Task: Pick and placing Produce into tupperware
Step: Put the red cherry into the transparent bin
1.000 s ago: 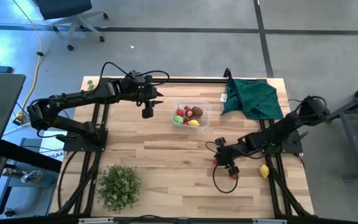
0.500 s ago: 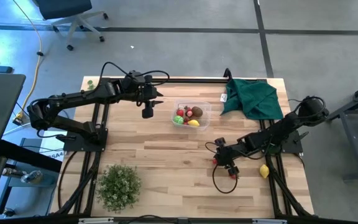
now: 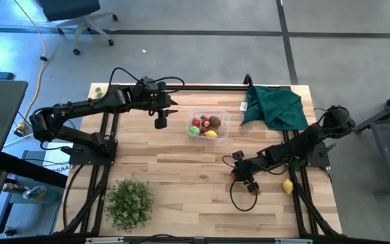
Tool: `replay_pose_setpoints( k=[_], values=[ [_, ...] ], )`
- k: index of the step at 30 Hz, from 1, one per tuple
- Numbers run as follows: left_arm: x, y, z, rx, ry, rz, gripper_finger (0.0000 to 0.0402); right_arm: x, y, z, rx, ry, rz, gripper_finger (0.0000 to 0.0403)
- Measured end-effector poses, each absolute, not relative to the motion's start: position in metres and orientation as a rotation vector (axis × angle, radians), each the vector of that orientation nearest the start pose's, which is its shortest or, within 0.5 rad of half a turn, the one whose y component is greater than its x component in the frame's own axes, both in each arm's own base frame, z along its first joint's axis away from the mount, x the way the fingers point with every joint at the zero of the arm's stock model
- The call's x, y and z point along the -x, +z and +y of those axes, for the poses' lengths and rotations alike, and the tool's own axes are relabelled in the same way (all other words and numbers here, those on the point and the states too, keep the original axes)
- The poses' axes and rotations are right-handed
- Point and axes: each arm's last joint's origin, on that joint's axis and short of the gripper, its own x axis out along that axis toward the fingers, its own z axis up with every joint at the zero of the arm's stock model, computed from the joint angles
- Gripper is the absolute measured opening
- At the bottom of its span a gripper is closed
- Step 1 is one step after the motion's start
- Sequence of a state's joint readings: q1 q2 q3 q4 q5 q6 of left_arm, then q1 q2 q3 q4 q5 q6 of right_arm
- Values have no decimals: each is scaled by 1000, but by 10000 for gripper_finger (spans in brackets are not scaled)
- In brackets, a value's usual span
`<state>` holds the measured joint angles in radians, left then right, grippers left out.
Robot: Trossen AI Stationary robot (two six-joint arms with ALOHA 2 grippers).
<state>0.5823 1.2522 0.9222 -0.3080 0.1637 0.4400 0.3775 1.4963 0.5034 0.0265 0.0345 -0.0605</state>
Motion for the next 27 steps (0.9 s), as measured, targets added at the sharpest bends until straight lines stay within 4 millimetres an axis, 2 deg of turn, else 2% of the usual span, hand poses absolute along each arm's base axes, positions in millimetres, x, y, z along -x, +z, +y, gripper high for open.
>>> replay_pose_setpoints(
  k=[16, 27],
  values=[
    [-225, 274, 142, -187, 264, 671, 124, -223, 115, 88, 234, 359, 946, 133],
    [-225, 274, 142, -187, 264, 671, 124, -223, 114, 88, 227, 355, 948, 119]
  ],
)
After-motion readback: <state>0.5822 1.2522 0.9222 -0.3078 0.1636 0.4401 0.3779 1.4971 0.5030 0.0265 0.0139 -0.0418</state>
